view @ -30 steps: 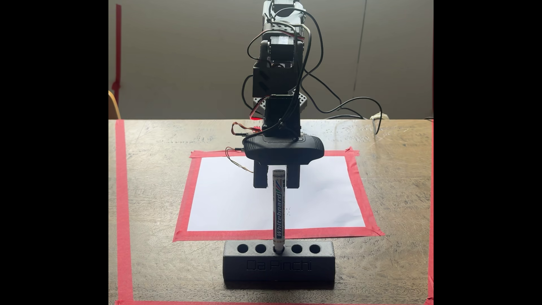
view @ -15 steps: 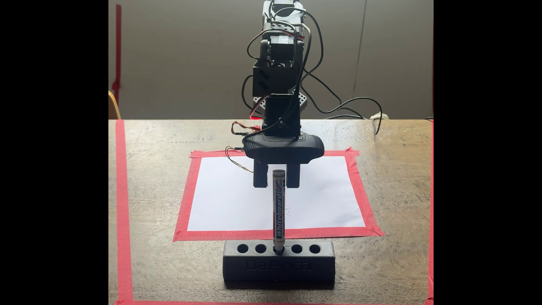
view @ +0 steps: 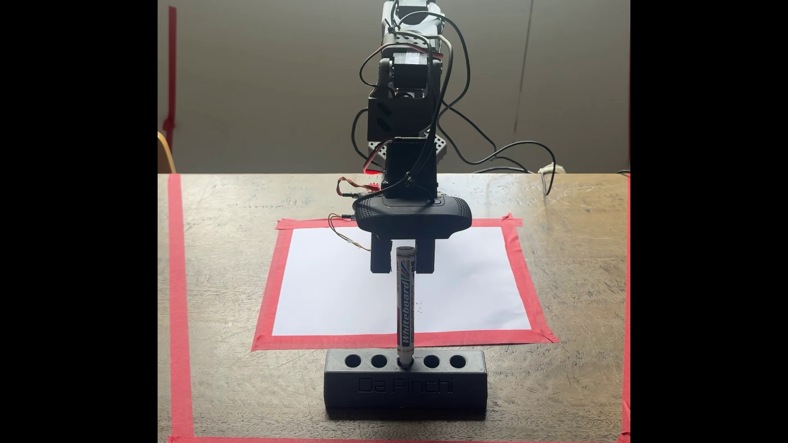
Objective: Pick up a pen
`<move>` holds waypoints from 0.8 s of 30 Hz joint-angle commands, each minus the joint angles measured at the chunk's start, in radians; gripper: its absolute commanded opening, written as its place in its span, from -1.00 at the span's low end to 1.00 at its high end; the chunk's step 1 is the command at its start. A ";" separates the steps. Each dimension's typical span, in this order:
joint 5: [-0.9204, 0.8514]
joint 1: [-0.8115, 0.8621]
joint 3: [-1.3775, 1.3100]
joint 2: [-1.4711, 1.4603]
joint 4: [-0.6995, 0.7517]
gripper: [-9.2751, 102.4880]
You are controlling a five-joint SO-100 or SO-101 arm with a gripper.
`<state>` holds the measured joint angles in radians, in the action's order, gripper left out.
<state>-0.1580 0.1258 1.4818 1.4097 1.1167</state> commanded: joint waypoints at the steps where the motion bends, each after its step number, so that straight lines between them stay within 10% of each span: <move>1: -0.006 0.003 -0.077 0.035 -0.028 0.30; 24: -0.008 -0.005 -0.077 0.038 -0.032 -0.37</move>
<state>-0.1580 0.1243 1.4818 1.4097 1.1152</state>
